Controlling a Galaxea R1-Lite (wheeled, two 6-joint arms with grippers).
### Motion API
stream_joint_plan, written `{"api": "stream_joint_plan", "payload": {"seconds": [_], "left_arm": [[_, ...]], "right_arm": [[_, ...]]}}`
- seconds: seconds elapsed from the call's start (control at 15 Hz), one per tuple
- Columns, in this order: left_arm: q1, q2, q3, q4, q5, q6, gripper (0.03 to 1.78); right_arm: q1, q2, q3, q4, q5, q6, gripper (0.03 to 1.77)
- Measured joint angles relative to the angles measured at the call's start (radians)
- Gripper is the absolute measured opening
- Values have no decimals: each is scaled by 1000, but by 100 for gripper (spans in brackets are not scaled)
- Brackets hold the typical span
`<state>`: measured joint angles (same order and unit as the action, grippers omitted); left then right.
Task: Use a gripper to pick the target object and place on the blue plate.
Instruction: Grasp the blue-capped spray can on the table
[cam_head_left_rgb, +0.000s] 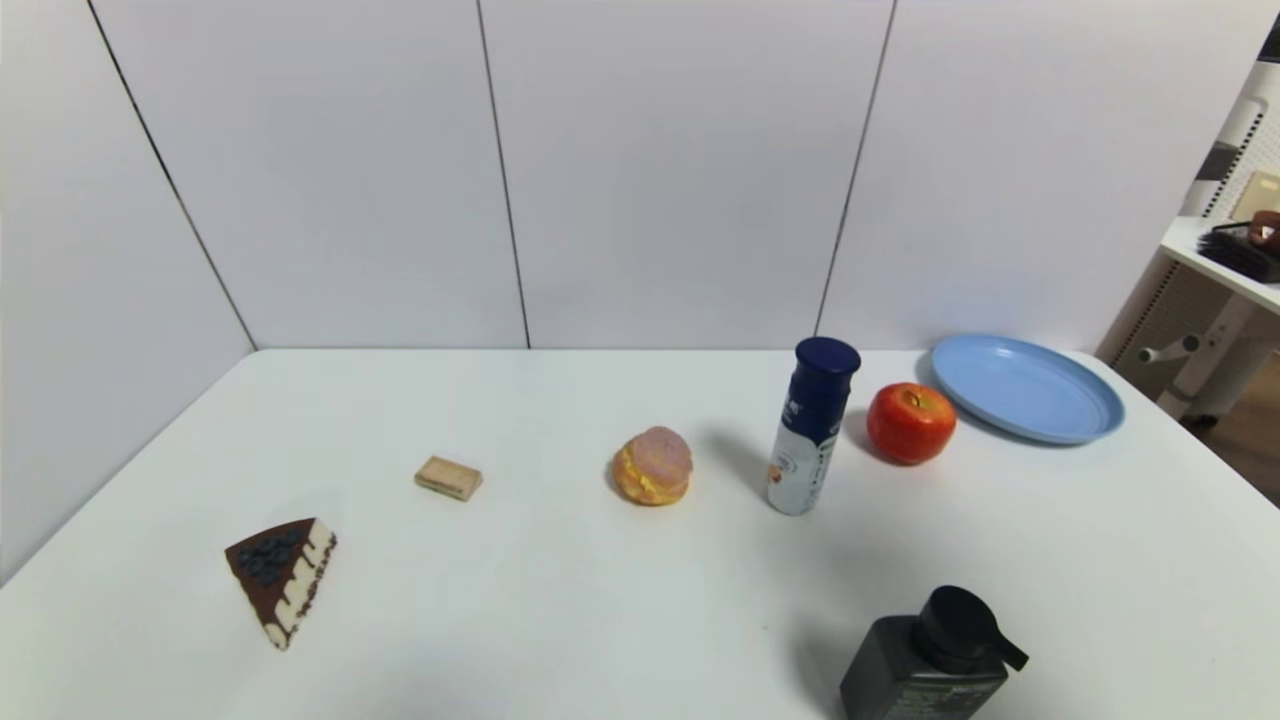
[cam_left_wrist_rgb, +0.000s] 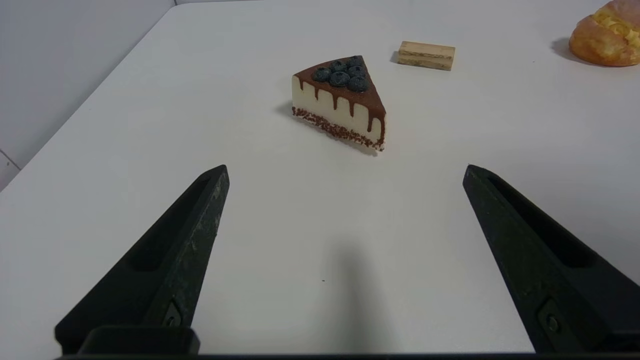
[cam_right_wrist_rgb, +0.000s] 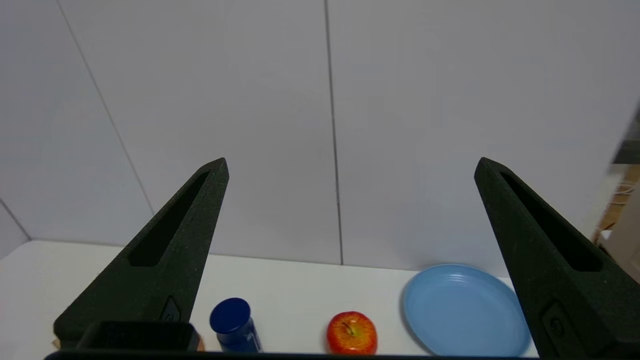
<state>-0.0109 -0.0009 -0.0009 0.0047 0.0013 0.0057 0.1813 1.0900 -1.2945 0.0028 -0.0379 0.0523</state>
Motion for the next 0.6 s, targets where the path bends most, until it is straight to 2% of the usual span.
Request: {"api": "stream_joint_plan", "payload": {"seconds": [0.13,0.2,0.4,0.6], "left_arm": [[0,0,0,0,0,0,169],[0,0,0,0,0,0,169],[0,0,0,0,0,0,169],[0,0,0,0,0,0,169]], "right_arm": [[34,101,-37,5,38,-6,170],[46,141,-44,6,83,-8,170],[61,253,-51,6,304,-15,170],[54,347,-51,-5,558,-72,170]]}}
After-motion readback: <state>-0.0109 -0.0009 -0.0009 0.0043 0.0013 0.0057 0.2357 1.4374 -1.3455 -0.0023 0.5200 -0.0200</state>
